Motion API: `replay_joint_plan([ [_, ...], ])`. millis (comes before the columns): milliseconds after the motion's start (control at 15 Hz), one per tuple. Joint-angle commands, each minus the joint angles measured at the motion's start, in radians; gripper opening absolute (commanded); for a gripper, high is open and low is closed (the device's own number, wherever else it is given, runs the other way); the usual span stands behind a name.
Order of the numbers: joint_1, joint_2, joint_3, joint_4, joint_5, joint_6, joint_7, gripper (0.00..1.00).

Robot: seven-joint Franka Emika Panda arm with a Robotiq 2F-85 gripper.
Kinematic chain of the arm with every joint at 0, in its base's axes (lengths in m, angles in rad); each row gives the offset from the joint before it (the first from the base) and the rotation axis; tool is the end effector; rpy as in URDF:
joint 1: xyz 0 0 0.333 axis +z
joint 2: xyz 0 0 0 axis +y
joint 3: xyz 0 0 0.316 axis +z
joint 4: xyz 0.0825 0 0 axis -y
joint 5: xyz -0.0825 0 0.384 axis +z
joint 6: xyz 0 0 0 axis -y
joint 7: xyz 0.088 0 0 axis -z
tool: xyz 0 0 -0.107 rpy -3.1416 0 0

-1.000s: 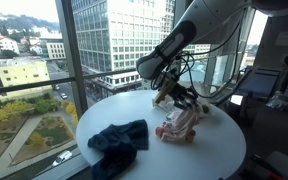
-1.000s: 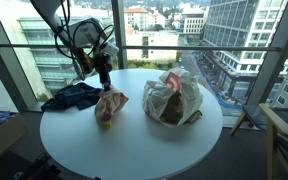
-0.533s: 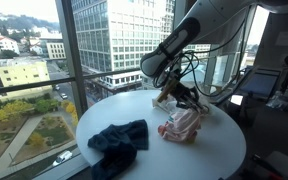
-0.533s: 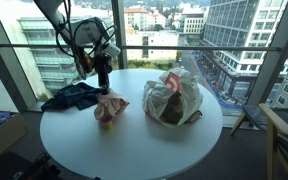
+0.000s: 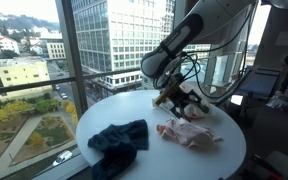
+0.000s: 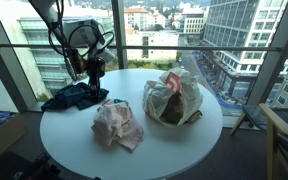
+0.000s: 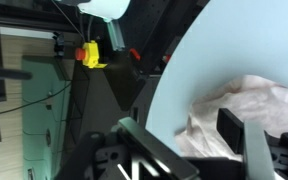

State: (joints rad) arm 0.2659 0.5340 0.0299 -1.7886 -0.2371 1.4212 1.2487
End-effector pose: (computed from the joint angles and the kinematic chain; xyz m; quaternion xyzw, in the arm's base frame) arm 0.5264 0.1305 0.2277 0.8119 -0.3779 -0.2363 0.3771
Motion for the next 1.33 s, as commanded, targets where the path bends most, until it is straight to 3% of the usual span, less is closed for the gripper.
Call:
replay_joint_plan([
  [0, -0.033, -0.050, 0.014, -0.080, -0.002, 0.207, -0.091, 1.00],
  [600, -0.118, -0.191, 0.016, -0.356, 0.132, 0.689, -0.391, 1.00],
  [933, -0.124, -0.252, 0.007, -0.493, 0.195, 0.805, -0.510, 1.00],
  [1267, -0.123, -0.231, -0.020, -0.531, 0.182, 0.937, -0.515, 1.00],
])
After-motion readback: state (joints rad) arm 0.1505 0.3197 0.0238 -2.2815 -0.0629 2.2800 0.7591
